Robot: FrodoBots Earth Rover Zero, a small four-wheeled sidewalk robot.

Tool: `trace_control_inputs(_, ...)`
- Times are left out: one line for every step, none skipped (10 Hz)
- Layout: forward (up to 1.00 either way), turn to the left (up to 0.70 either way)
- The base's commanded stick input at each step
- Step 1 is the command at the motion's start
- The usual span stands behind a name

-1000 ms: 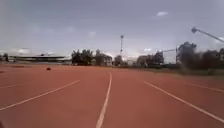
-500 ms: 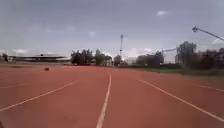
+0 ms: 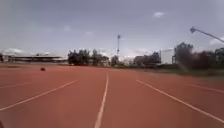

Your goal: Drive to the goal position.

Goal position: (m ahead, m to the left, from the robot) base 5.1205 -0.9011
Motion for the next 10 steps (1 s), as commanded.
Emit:
trace_control_inputs(0.45,0.0)
trace_control_inputs(0.45,0.0)
trace_control_inputs(0.45,0.0)
trace_control_inputs(0.45,0.0)
trace_control_inputs(0.45,0.0)
trace_control_inputs(0.45,0.0)
trace_control_inputs(0.45,0.0)
trace_control_inputs(0.45,0.0)
trace_control_inputs(0.45,0.0)
trace_control_inputs(0.45,0.0)
